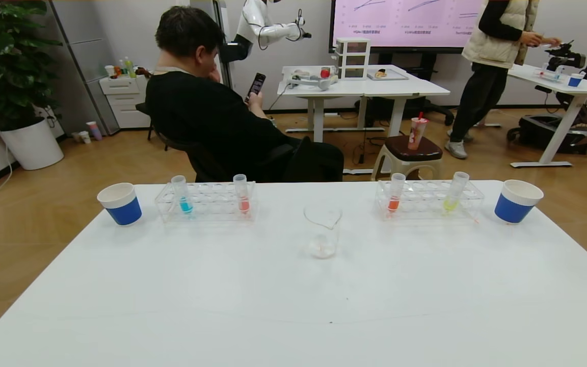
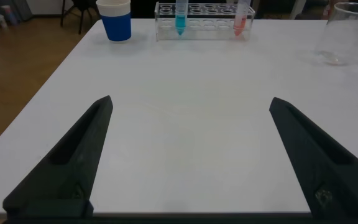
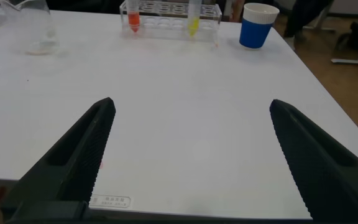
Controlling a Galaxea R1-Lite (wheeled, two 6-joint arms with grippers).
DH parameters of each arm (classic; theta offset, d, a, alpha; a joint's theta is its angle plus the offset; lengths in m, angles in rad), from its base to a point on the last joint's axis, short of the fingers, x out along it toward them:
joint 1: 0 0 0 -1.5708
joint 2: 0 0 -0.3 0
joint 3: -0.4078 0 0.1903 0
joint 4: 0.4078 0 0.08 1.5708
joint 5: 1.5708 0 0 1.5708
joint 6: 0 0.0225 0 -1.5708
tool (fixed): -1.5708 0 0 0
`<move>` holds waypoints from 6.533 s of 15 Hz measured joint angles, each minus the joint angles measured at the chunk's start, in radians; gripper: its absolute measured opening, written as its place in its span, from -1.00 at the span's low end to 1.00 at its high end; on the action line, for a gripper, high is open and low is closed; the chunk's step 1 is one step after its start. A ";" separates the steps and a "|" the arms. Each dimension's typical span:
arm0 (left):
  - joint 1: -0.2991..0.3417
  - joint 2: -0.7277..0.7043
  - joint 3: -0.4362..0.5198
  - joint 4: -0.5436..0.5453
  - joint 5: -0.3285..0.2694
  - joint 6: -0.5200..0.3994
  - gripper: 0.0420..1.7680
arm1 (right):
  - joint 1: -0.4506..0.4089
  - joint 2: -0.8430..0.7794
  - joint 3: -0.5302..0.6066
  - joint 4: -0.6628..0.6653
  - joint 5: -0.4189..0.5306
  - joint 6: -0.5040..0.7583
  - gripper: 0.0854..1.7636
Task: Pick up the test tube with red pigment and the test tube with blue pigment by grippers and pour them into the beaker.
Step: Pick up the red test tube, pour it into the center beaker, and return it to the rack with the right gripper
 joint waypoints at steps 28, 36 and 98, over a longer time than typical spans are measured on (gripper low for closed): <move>0.000 0.000 0.000 0.000 0.000 0.000 0.99 | 0.058 0.949 -0.400 -0.651 -0.014 0.048 0.97; 0.000 0.000 0.000 0.000 0.000 0.000 0.99 | 0.263 1.619 -0.557 -1.109 -0.207 0.061 0.97; 0.000 0.000 0.000 0.000 0.000 0.000 0.99 | 0.400 2.195 -1.117 -1.375 -0.024 -0.367 -0.52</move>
